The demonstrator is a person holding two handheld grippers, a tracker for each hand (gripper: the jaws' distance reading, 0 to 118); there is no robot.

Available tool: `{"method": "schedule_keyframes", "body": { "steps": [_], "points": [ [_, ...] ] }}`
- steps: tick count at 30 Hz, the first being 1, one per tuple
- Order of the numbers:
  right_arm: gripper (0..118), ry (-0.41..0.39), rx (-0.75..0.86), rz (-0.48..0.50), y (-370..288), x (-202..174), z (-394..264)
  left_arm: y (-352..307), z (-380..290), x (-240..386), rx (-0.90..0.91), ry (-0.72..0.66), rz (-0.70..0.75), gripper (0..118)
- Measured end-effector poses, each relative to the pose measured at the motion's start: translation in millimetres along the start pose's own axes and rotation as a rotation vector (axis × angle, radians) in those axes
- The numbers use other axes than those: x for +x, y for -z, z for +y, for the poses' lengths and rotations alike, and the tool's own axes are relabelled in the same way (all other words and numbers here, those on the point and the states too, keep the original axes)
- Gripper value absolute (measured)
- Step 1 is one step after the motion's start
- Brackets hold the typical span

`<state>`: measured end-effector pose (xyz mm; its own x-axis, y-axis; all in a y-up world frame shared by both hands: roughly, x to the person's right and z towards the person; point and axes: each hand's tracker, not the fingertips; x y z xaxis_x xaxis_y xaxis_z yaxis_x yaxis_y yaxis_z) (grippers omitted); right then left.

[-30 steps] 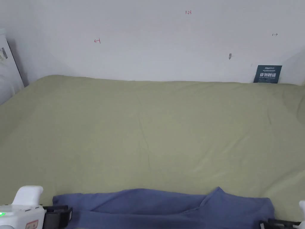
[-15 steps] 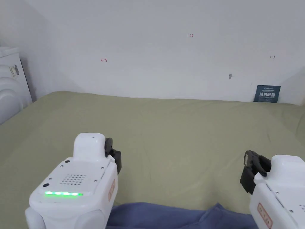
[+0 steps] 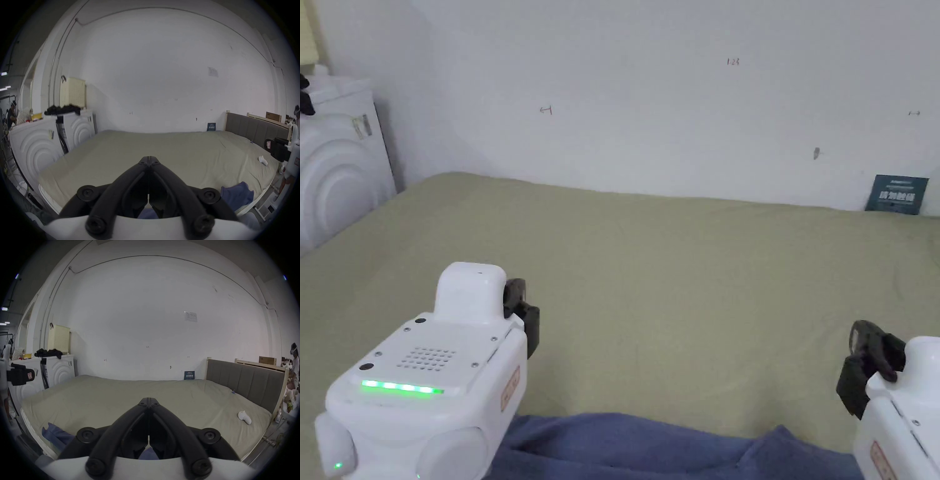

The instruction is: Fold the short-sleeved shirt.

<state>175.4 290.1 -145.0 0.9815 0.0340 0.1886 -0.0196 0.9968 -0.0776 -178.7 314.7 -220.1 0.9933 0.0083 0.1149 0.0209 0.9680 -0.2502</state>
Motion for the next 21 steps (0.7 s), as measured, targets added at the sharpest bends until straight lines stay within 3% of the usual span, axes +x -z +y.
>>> {"method": "schedule_keyframes", "body": {
  "steps": [3,7,10,12,13,14,15,16,21],
  "points": [
    [1,-0.017,-0.036,0.021,-3.7,-3.9,-9.5,28.2,-15.2,-54.9,-0.240,-0.083,-0.061,0],
    [1,-0.029,-0.092,0.013,-9.4,-12.0,-28.5,76.6,-57.7,-136.3,-0.579,-0.405,-0.153,0],
    [1,-0.032,-0.149,0.005,-12.9,-17.2,-41.5,103.4,-85.6,-169.1,-0.689,-0.358,-0.118,0],
    [1,-0.041,-0.183,0.002,-14.4,-21.0,-48.1,118.7,-98.4,-184.1,-0.754,-0.394,-0.173,3],
    [1,-0.049,-0.198,0.005,-15.3,-23.5,-52.1,126.7,-104.4,-192.2,-0.768,-0.448,-0.234,16],
    [1,-0.060,-0.214,0.012,-15.5,-26.0,-55.8,127.0,-107.5,-192.0,-0.773,-0.501,-0.291,43],
    [1,-0.072,-0.225,0.005,-15.7,-29.0,-59.1,129.6,-111.4,-190.9,-0.793,-0.531,-0.325,93],
    [1,-0.084,-0.232,0.002,-15.7,-30.3,-61.9,137.9,-117.8,-193.2,-0.809,-0.540,-0.353,116],
    [1,-0.094,-0.281,0.008,-13.2,-39.4,-68.0,169.5,-146.1,-198.5,-0.855,-0.646,-0.506,118]
  ]
}}
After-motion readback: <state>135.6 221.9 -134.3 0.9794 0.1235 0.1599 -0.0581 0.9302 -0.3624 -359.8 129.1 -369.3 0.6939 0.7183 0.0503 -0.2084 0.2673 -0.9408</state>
